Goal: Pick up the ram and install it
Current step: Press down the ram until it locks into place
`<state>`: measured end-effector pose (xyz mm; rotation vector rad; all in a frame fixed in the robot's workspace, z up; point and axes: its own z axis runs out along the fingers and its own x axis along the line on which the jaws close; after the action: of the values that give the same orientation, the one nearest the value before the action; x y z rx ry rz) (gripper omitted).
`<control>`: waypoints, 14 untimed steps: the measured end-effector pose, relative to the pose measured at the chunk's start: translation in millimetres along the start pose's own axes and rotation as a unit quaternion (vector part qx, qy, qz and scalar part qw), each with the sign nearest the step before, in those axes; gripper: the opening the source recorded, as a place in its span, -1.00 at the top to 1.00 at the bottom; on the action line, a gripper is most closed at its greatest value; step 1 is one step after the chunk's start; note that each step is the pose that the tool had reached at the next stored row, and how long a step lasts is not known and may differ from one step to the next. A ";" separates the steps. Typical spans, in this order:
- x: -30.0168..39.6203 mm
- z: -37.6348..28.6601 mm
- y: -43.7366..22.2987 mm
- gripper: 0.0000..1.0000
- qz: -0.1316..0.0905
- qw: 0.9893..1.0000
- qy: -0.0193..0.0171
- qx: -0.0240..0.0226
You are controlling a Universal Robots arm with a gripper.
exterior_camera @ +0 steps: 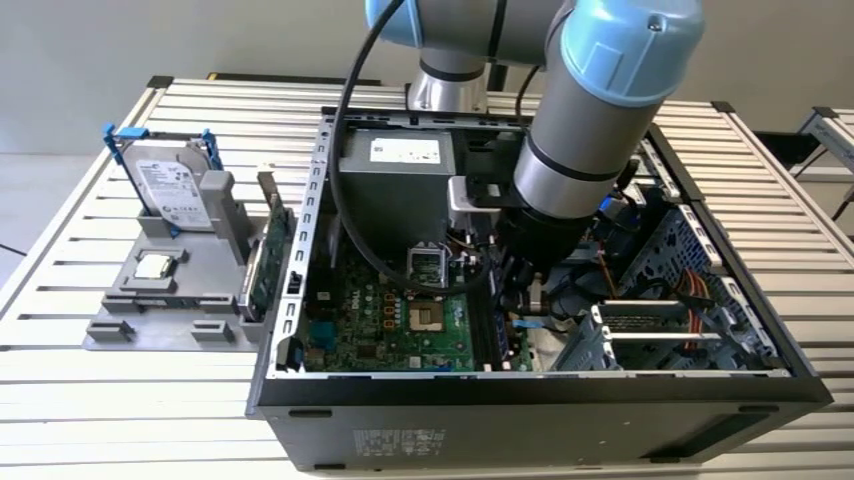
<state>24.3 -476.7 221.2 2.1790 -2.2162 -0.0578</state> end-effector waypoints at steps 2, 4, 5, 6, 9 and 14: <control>-0.5 -3.2 0.1 1.00 0.000 1.000 -0.002 0.000; 0.0 -4.5 0.2 1.00 0.000 1.000 -0.001 0.000; 0.0 -4.9 0.2 1.00 0.000 1.000 -0.001 0.000; 0.0 -4.9 0.2 1.00 0.000 1.000 -0.001 0.000; 0.0 -4.9 0.2 1.00 0.000 1.000 -0.001 0.000; 0.1 -4.8 0.2 1.00 0.000 1.000 -0.001 0.000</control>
<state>24.3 -476.8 226.0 2.1795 -2.2167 -0.0594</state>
